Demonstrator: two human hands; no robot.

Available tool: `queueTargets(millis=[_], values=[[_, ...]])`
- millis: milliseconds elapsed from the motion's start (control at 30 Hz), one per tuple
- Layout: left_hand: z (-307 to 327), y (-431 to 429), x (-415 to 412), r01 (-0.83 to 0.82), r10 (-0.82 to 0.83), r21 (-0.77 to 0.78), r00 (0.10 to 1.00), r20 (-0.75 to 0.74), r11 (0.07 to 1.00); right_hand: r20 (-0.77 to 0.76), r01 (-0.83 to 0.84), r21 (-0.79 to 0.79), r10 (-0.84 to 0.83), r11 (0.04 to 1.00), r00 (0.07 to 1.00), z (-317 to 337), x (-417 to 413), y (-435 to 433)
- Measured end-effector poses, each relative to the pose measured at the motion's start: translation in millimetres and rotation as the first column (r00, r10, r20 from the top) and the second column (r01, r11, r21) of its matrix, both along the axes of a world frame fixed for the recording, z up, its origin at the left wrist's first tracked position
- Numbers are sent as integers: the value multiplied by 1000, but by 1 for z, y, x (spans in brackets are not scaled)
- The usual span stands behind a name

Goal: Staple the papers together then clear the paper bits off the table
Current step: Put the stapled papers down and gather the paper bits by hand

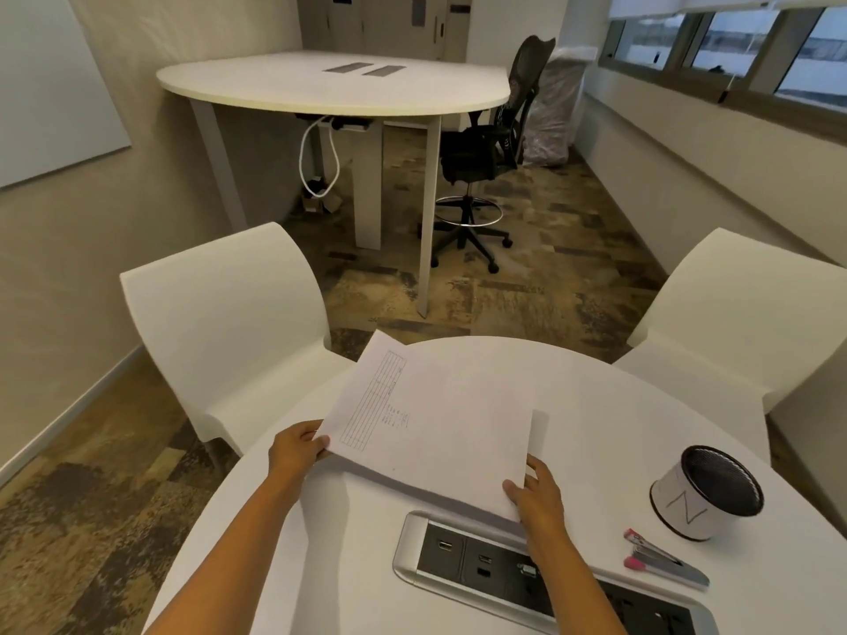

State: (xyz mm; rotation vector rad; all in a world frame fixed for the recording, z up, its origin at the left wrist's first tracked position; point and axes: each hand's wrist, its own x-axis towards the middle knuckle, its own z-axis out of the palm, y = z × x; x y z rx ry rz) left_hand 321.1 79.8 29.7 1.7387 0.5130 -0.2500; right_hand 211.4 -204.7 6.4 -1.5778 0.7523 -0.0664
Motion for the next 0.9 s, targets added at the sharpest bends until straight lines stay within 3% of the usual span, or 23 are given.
queueTargets(millis=[200,300,500,600,733,900], values=[[-28,0,8,-103,102,31,994,28,994,54,85,-169,-77,982,996,-18,6,7],[-35,-4,7,-138,132,119,990,59,983,79,109,-246,-92,963,993,-23,6,10],[-33,-12,-4,-128,82,222,975,205,967,43,63,-437,-49,897,998,-28,3,21],[-37,-13,-14,-59,-18,304,969,245,951,34,26,-538,-9,843,999,-30,0,24],[-50,-13,-31,71,-219,475,939,265,877,36,43,-544,-28,838,999,-30,-3,24],[-65,-11,-45,222,-409,682,904,124,697,2,-56,-648,76,759,997,-29,-13,27]])
